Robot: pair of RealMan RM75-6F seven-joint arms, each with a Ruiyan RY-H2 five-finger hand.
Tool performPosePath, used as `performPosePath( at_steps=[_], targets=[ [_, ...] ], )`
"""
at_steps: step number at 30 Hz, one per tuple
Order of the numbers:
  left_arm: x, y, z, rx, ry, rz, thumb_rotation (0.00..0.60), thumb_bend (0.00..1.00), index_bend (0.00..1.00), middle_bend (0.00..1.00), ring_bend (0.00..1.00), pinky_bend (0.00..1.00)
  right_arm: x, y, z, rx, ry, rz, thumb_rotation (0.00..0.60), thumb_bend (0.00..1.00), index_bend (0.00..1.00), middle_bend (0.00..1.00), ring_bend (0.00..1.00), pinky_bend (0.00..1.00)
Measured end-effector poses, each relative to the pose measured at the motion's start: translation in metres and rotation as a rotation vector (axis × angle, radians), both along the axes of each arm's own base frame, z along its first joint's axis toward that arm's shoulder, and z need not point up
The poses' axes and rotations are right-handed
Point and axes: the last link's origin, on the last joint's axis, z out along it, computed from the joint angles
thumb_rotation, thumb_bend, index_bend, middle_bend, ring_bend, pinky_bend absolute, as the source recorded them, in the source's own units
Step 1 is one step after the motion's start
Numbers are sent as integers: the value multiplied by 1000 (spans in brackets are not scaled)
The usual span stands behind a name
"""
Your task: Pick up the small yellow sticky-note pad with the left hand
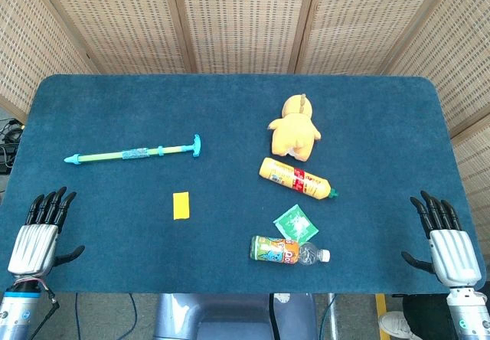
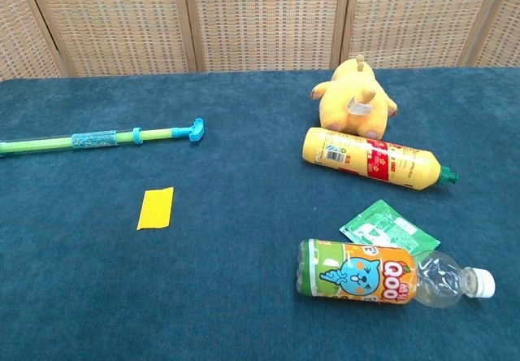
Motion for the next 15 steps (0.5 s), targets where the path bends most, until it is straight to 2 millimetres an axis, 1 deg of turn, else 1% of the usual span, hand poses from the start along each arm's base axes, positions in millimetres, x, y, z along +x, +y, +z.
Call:
performPosePath(
  at_steps=[15],
  targets=[
    [3,-3,-1,0,-2,-20,600,136,0,0,0,0,2,3,2,-3,-3,10,600,0,0,0,0,0]
  ],
)
